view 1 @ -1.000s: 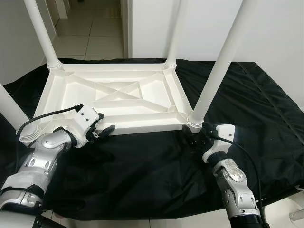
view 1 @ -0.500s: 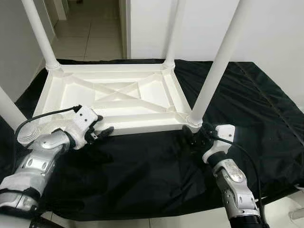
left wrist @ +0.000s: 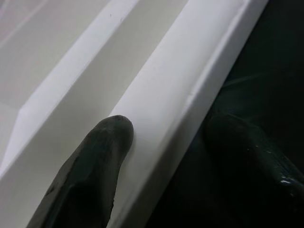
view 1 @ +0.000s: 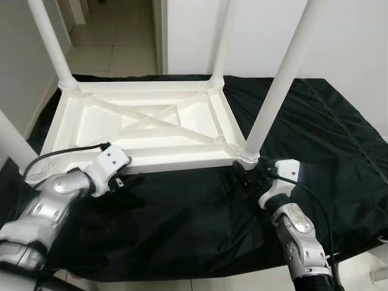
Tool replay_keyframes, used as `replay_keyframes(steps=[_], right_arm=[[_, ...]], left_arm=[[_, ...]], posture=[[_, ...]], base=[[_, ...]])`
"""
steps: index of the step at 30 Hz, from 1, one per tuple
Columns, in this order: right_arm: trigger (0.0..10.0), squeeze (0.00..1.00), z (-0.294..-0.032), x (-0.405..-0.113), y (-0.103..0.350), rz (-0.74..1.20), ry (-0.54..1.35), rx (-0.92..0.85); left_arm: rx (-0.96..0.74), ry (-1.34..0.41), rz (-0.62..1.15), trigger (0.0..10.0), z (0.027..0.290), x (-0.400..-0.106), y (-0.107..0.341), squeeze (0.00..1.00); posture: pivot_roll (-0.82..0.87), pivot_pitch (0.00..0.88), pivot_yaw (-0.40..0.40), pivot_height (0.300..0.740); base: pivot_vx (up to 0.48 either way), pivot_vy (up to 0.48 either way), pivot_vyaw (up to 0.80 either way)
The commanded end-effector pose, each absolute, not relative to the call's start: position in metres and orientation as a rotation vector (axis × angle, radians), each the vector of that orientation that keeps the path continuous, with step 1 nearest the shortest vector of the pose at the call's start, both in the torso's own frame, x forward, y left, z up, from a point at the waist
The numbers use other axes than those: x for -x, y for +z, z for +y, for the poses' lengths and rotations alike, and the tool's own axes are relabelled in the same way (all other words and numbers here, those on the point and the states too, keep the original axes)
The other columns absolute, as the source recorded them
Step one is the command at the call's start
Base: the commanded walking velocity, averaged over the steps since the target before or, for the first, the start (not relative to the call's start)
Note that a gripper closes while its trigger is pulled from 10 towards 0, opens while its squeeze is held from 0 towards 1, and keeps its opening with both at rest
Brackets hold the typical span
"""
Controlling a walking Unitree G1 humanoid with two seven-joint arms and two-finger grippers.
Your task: Building children table
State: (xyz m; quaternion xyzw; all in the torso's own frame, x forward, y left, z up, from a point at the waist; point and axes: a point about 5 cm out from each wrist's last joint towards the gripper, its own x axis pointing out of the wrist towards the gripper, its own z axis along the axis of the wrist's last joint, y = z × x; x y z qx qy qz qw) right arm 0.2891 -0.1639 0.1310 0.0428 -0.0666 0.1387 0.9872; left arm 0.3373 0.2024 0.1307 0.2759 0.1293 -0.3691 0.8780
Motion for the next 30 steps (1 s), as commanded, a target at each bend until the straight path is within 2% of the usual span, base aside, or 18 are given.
replay_keyframes(steps=[1,7,8,9,10,11,12,15,16,24,28,30], right_arm=[[10.0,0.00,-0.163,-0.289,0.129,-0.130,0.278,-0.077],[10.0,0.00,-0.162,-0.288,0.127,-0.128,0.276,-0.072],[10.0,0.00,-0.163,-0.288,0.127,-0.128,0.275,-0.071],[10.0,0.00,-0.163,-0.288,0.127,-0.128,0.275,-0.071],[10.0,0.00,-0.164,-0.288,0.127,-0.128,0.273,-0.069],[10.0,0.00,-0.164,-0.289,0.127,-0.129,0.272,-0.069],[10.0,0.00,-0.164,-0.289,0.128,-0.129,0.271,-0.069],[10.0,0.00,-0.165,-0.289,0.128,-0.129,0.270,-0.069],[10.0,0.00,-0.165,-0.290,0.128,-0.130,0.269,-0.069],[10.0,0.00,-0.162,-0.291,0.127,-0.133,0.272,-0.069],[10.0,0.00,-0.161,-0.292,0.127,-0.133,0.274,-0.068],[10.0,0.00,-0.160,-0.292,0.127,-0.134,0.270,-0.068]], left_arm=[[-0.546,-0.822,0.418,10.0,0.201,-0.334,0.110,0.00],[-0.499,-0.813,0.418,10.0,0.198,-0.336,0.112,0.00],[-0.492,-0.822,0.409,8.2,0.197,-0.336,0.113,0.00],[-0.492,-0.822,0.409,8.2,0.197,-0.336,0.113,0.00],[-0.484,-0.836,0.390,4.0,0.196,-0.336,0.116,0.00],[-0.481,-0.846,0.377,4.0,0.195,-0.336,0.117,0.00],[-0.470,-0.859,0.365,2.3,0.193,-0.335,0.118,0.00],[-0.456,-0.870,0.360,2.3,0.192,-0.336,0.119,0.00],[-0.443,-0.905,0.343,0.0,0.189,-0.331,0.120,0.00],[-0.381,-0.998,0.310,0.0,0.171,-0.309,0.115,0.00],[-0.346,-0.990,0.297,0.0,0.165,-0.303,0.112,0.00],[-0.304,-0.931,0.294,0.0,0.157,-0.296,0.102,0.00]], posture=[[-0.06,0.055,-0.022,0.740],[-0.07,0.053,-0.017,0.740],[-0.07,0.052,-0.017,0.740],[-0.07,0.052,-0.017,0.740],[-0.07,0.051,-0.016,0.740],[-0.07,0.051,-0.016,0.740],[-0.07,0.050,-0.016,0.740],[-0.07,0.050,-0.016,0.740],[-0.06,0.046,-0.015,0.740],[-0.06,0.045,-0.014,0.740],[-0.05,0.044,-0.014,0.740],[-0.06,0.049,-0.009,0.740]], base=[[0.000,0.000,0.00],[0.000,0.000,0.00],[0.000,0.000,0.00],[0.000,0.000,0.00],[0.000,0.000,0.00],[0.000,0.000,0.00],[0.000,0.000,0.00],[0.000,0.000,0.00],[0.000,0.000,0.00],[0.000,0.000,0.00],[0.000,0.000,0.00],[0.000,0.000,0.00]])
